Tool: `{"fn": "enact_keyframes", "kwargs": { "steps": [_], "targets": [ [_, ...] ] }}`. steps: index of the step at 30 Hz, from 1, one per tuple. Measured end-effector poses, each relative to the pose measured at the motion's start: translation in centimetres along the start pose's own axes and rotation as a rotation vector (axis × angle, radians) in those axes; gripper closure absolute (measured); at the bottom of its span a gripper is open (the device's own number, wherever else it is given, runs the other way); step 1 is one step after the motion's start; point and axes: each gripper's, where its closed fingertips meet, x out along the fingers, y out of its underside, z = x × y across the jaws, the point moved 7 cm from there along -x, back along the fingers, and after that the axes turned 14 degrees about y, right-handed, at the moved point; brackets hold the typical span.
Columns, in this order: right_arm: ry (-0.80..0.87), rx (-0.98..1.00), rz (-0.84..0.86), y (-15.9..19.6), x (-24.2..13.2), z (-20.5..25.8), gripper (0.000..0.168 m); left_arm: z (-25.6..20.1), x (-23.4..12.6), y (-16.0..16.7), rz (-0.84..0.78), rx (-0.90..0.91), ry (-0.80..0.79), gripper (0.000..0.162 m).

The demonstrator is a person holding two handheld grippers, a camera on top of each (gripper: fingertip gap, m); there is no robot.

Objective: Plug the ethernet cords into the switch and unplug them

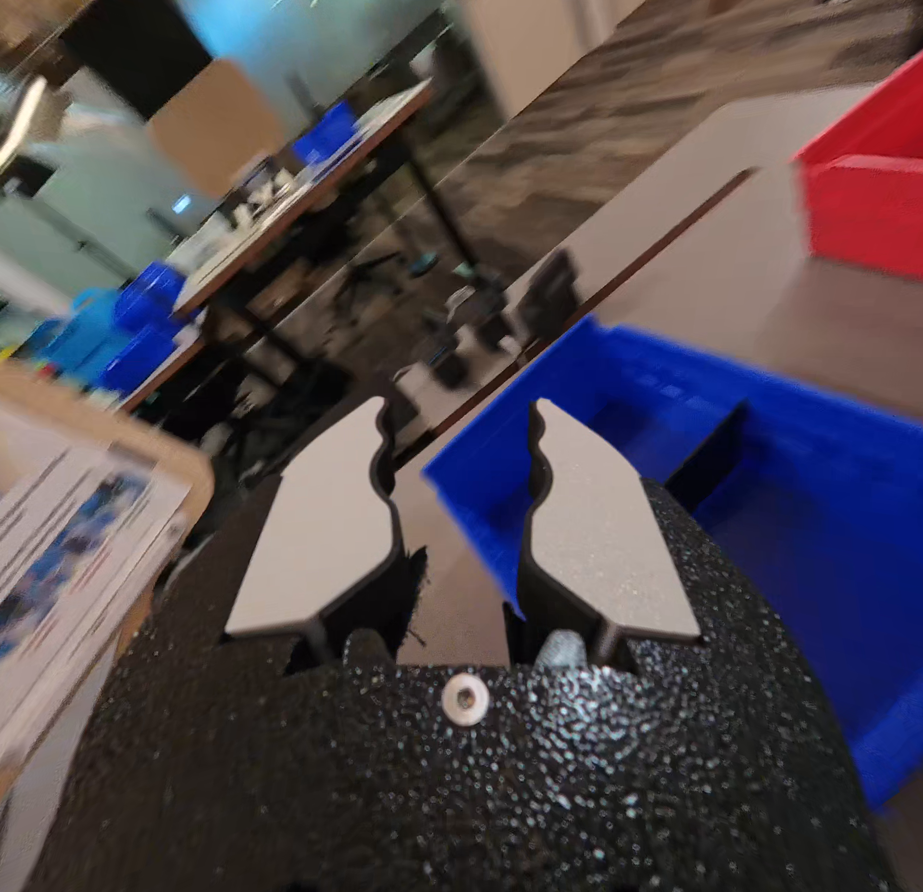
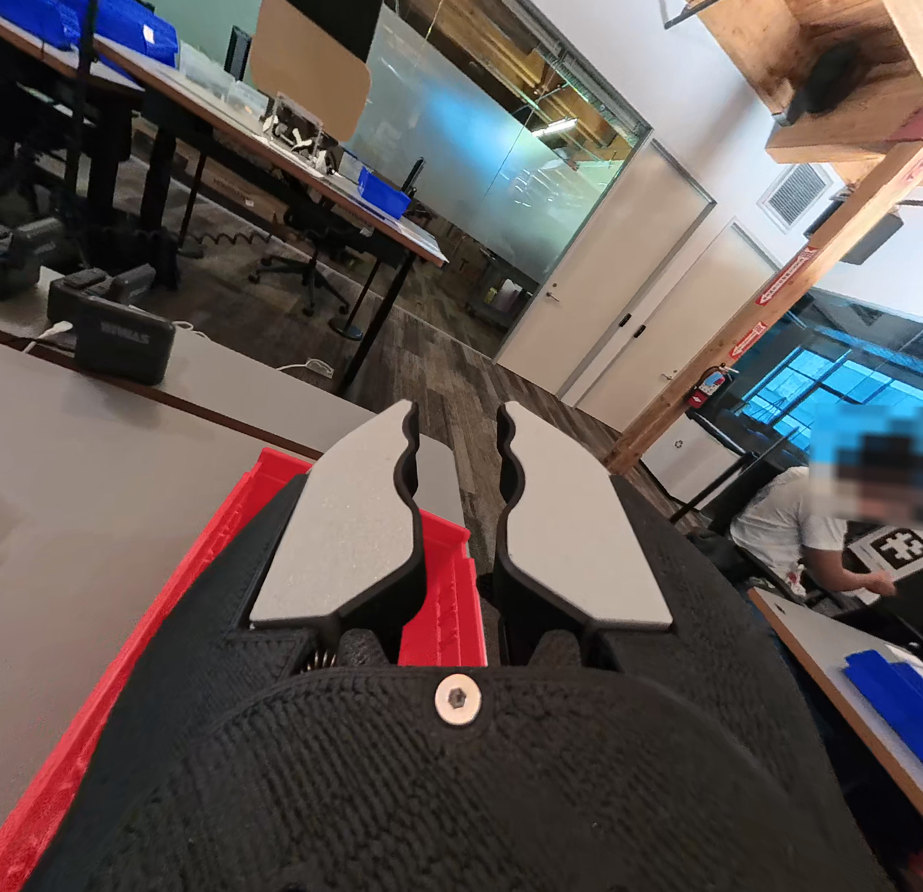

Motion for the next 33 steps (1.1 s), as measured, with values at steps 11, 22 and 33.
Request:
{"fn": "enact_keyframes", "kwargs": {
  "steps": [11,22,33],
  "targets": [
    [-0.129,-0.134,-0.056,-4.5,-3.4,9.1,0.140,7.9,-2.1,13.8,0.244,-0.157,-0.326,0.108],
    [-0.374,0.101,0.014,-2.3,-7.6,21.3,0.150,9.7,1.0,21.5,0.366,-0.165,-0.297,0.116],
    [-0.222,0.091,-0.041,-0.6,-8.0,23.3,0.151,7.8,2.1,21.6,0.204,-0.126,-0.252,0.118]
  ]
}}
